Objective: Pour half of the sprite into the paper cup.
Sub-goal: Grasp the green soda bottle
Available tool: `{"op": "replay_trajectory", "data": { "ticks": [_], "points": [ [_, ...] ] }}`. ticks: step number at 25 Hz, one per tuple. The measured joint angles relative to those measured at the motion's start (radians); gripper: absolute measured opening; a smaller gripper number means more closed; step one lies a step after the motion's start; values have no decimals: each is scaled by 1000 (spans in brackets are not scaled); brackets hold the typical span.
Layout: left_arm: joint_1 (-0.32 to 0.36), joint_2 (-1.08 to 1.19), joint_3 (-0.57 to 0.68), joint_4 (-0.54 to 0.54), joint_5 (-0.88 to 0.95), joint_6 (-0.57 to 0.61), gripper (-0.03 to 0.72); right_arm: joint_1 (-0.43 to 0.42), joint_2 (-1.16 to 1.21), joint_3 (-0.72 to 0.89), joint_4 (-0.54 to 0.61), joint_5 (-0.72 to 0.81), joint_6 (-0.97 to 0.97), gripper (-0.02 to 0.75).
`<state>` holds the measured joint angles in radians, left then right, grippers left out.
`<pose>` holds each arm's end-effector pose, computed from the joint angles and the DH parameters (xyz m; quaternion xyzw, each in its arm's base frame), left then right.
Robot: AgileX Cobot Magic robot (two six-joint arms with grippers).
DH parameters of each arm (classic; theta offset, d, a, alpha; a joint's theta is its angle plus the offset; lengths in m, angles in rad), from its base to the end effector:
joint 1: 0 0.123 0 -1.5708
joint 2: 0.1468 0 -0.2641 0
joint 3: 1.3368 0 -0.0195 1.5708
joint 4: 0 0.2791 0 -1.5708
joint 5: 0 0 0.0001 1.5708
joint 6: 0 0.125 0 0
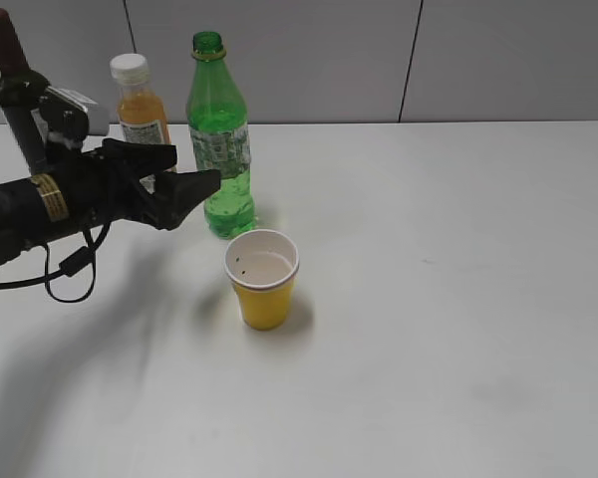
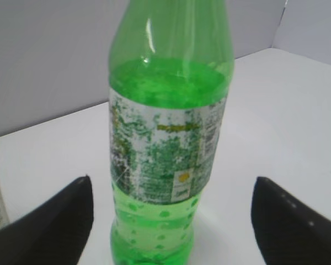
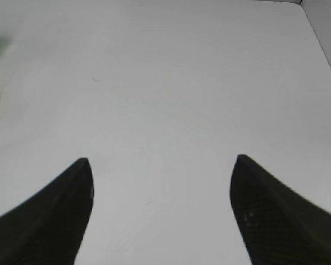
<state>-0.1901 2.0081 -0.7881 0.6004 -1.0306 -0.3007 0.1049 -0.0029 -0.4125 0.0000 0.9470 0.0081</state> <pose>0.3706 -0.1330 0.0780 0.2432 0.7237 -0.2393 0.5999 0.0862 0.0091 0.2586 -0.0409 0.8446 0.0301 0.5330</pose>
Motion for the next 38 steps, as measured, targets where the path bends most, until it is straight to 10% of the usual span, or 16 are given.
{"op": "replay_trajectory", "data": {
  "ticks": [38],
  "points": [
    [-101,287,-329,-120,27,0,686,0,0,0,0,0,0,581]
  ]
}}
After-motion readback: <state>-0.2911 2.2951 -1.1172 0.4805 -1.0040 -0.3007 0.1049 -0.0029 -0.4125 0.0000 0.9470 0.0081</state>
